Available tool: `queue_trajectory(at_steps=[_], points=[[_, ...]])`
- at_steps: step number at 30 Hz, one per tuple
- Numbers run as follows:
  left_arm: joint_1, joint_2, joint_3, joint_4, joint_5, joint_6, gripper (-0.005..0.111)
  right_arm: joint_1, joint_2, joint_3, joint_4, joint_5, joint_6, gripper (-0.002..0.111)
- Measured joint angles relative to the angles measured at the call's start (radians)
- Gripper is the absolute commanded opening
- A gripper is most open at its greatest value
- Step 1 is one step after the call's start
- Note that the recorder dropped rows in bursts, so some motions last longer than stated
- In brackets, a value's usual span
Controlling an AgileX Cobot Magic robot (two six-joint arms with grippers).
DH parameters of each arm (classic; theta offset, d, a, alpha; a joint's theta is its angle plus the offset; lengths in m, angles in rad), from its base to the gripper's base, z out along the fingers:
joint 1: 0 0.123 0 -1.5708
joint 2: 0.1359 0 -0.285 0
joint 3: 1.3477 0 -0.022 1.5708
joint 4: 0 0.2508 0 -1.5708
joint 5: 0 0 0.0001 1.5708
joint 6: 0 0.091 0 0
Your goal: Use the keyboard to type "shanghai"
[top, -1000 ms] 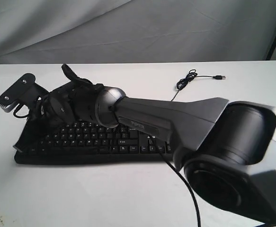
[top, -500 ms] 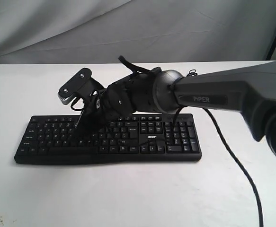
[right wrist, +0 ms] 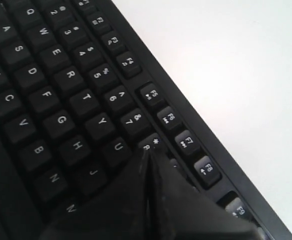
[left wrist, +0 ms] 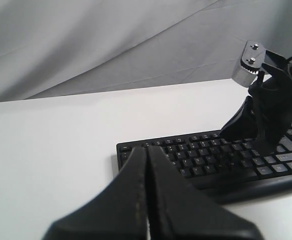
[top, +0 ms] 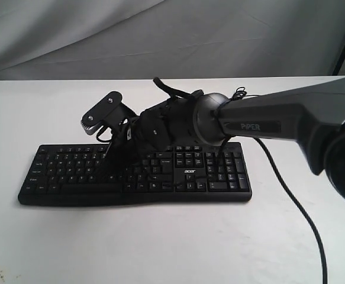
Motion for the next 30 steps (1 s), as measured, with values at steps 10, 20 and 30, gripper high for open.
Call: queue_trajectory(at_steps=[10, 20, 30], points=[[0.0, 0.0, 0.0, 0.0, 0.0, 0.0, 0.0, -0.005, 0.029, 0.0, 0.01, -0.012, 0.0, 0.0], [0.0, 0.0, 0.0, 0.0, 0.0, 0.0, 0.0, -0.005, 0.034, 0.0, 0.012, -0.021, 0.0, 0.0], [0.0, 0.0, 0.0, 0.0, 0.0, 0.0, 0.0, -0.005, 0.034, 0.0, 0.012, -0.019, 0.0, 0.0]])
